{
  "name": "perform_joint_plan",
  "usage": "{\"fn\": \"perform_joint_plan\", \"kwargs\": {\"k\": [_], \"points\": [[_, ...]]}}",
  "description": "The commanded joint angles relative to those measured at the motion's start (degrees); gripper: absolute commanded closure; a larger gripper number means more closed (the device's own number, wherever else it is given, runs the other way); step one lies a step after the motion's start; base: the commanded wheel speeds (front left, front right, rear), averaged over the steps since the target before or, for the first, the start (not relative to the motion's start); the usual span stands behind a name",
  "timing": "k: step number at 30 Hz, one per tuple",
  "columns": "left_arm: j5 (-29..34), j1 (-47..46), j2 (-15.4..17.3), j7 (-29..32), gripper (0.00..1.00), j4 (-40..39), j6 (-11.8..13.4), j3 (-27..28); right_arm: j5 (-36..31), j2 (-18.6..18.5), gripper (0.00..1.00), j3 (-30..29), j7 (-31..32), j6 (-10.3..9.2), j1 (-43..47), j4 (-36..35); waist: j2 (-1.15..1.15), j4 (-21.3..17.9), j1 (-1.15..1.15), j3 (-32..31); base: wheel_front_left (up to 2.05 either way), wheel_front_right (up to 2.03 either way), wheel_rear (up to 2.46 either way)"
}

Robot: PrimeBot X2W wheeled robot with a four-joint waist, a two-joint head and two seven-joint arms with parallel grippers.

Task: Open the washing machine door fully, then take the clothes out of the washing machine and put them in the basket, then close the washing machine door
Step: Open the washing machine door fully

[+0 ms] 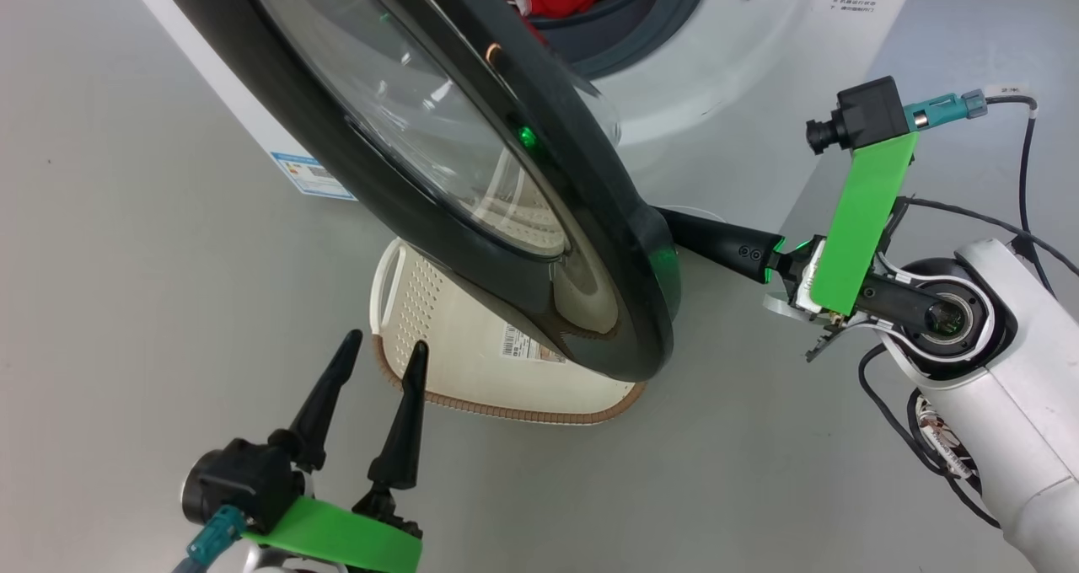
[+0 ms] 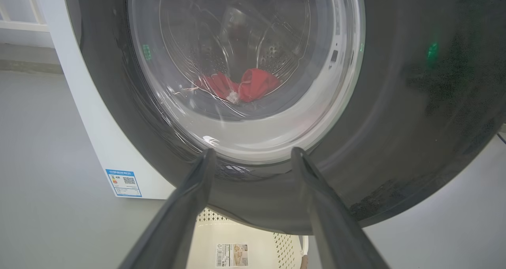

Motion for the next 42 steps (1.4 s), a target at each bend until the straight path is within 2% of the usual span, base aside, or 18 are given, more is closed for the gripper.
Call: {"fn": "perform_joint_plan", "kwargs": {"k": [1, 14, 15, 17, 18, 19, 20, 21, 22, 33, 42], "points": [[-0.62, 0.50, 0.63, -0.70, 0.00, -1.63, -0.02, 2.00, -1.08, 1.01, 1.00, -0.47, 0.24, 0.45, 1.35, -1.86, 0.00, 0.03, 0.00, -0.04, 0.00, 0.00, 0.00], [-0.20, 0.46, 0.63, -0.70, 0.00, -1.23, -0.06, 2.73, -4.42, 1.54, 1.00, -4.24, -3.83, 0.45, 3.06, -1.22, 0.00, -0.41, 0.00, -0.72, 0.00, 0.00, 0.00], [-0.08, 0.47, 0.63, -0.70, 0.00, -1.10, -0.08, 2.81, -4.70, 1.42, 0.92, -4.56, -4.45, 0.45, 3.50, -1.14, 0.00, -0.51, 0.00, -0.85, 0.00, 0.00, 0.00], [0.15, 0.55, 0.63, -0.70, 0.00, -0.85, -0.11, 3.05, -5.07, 1.16, 0.86, -4.91, -5.34, 0.45, 4.73, -1.05, 0.00, -0.80, 0.00, -1.17, 0.00, 0.00, 0.00], [0.27, 0.60, 0.63, -0.70, 0.00, -0.76, -0.13, 3.19, -5.58, 0.90, 0.77, -5.06, -6.05, 0.45, 5.36, -1.03, 0.00, -0.97, 0.00, -1.31, 0.00, 0.00, 0.00], [0.50, 0.75, 0.63, -0.70, 0.00, -0.63, -0.16, 3.56, -6.12, 0.65, 0.53, -5.12, -7.23, 0.45, 6.79, -0.97, 0.00, -1.45, 0.00, -1.62, 0.00, 0.00, 0.00], [0.59, 0.83, 0.63, -0.70, 0.00, -0.57, -0.18, 3.79, -6.09, 0.59, 0.42, -5.28, -7.77, 0.45, 7.52, -1.02, 0.00, -1.71, 0.00, -1.74, 0.00, 0.00, 0.00], [0.64, 0.92, 0.63, -0.70, 0.00, -0.48, -0.19, 4.04, -6.29, 0.46, 0.13, -5.48, -8.57, 0.45, 8.24, -0.98, 0.00, -2.02, 0.00, -1.97, 0.00, 0.00, 0.00], [0.66, 1.06, 0.63, -0.70, 0.00, -0.38, -0.21, 4.30, -6.38, 0.38, 0.00, -5.53, -9.13, 0.45, 9.02, -1.02, 0.00, -2.30, 0.00, -2.18, 0.00, 0.00, 0.00], [1.46, 2.86, 0.63, -0.70, 0.00, 0.71, -0.33, 6.82, -7.92, -0.54, 0.00, -5.41, -16.34, 0.45, 17.16, 0.44, 0.00, -5.23, 0.00, -4.41, 0.00, 0.00, 0.00], [2.02, 4.14, 0.63, -0.70, 0.00, 1.45, -0.38, 8.90, -10.30, -1.71, 0.00, -2.13, -23.05, 0.45, 23.06, 1.21, 0.00, -7.75, 0.00, -5.81, 0.00, 0.00, 0.00]]}}
